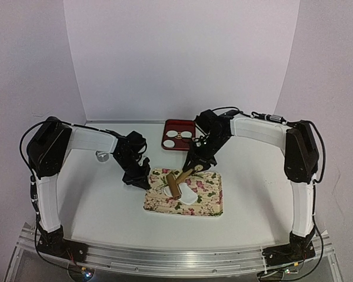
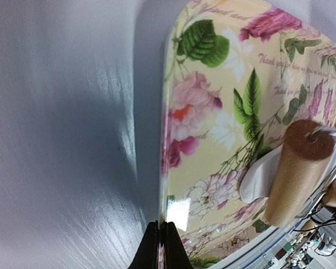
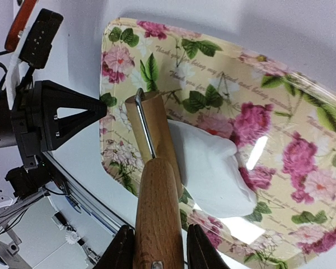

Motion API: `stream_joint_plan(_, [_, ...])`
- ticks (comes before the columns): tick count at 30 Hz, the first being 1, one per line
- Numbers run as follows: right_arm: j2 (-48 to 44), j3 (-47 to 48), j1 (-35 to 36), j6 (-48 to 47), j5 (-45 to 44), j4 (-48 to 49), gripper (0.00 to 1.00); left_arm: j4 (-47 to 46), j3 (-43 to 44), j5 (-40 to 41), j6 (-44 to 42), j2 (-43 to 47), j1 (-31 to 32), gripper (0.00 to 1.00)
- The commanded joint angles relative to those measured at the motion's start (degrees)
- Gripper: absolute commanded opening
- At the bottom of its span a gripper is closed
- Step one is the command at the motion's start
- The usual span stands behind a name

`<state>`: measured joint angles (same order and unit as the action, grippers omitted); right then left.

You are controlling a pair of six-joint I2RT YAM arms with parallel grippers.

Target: Roll out the dumpling wrappers from the dough

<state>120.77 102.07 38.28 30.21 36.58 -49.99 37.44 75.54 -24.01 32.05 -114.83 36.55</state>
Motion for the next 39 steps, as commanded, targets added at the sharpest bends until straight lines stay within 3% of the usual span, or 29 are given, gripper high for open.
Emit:
stream_joint_plan(1, [-9.8,-1.1,-4.2,-2.1,-4.4,-4.2,0.00,-1.2,-1.6,7.4,-6.5,-0.8,-1.0,0.00])
stream_joint_plan(12, [-12.1,-4.3,-6.7,-14.5,5.1,-12.7,0.00,1.7,6.2,7.7,-25.3,-4.9,-1.0,0.00])
stream_joint_plan(15, [-11.9,-5.7,-6.7,-15.7,8.9,-12.7,0.00,2.6,8.5,7.0,-27.8,-6.3,-0.9,0.00])
stream_joint_plan(29, [-2.2,-1.2,-4.8,-16.9,9.5,-10.1,0.00,5.2,11.5,7.0,-34.6,-9.7,-0.9,0.00])
stream_joint_plan(39, [0.0,-4.7,-4.6,-15.3,-6.4,-12.0,0.00,5.8,13.2,6.5,-34.8,-10.7,-0.9,0.00])
